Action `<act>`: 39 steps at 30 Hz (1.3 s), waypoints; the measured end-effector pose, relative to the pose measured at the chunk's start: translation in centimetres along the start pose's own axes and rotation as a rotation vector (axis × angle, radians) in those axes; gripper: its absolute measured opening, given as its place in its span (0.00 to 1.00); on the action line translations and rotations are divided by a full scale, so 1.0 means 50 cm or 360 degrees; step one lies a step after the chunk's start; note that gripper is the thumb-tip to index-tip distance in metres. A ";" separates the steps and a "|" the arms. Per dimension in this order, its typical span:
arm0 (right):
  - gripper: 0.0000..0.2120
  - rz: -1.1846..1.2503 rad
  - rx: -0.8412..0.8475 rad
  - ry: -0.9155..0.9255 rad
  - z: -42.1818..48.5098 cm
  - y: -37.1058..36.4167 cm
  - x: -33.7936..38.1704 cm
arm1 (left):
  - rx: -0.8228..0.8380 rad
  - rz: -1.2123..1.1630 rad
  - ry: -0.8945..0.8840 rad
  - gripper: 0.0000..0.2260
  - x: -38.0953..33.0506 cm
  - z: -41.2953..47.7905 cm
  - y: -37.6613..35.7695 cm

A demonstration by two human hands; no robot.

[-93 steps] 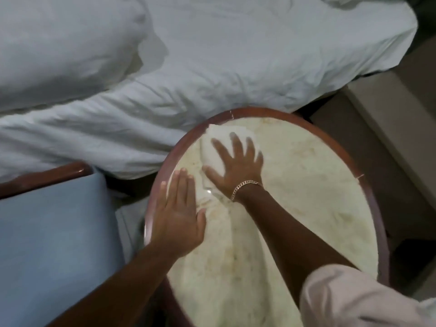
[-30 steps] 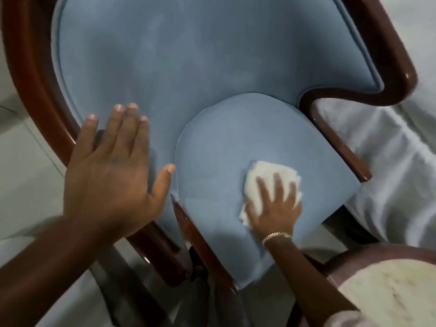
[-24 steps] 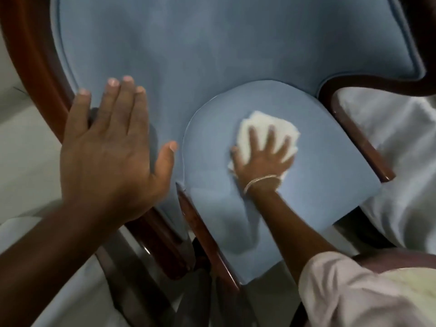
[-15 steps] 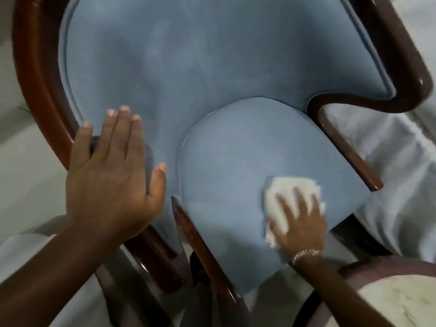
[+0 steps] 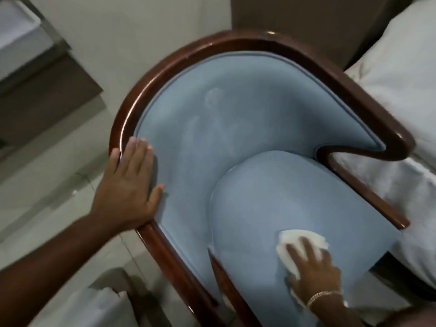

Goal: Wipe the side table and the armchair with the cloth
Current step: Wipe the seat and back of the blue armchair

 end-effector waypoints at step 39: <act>0.37 0.2121 -0.1179 -0.0483 0.352 0.294 0.568 | -0.0117 -0.0188 -0.1118 0.33 0.062 0.406 0.051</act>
Point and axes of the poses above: each hand's wrist, its own z-axis towards the middle knuckle, its own y-axis out of the back of the hand, x = y × z, the point moved 8 cm from there along z, towards the middle knuckle, and after that the axes turned 2 degrees about -x, right-handed, at the moved point
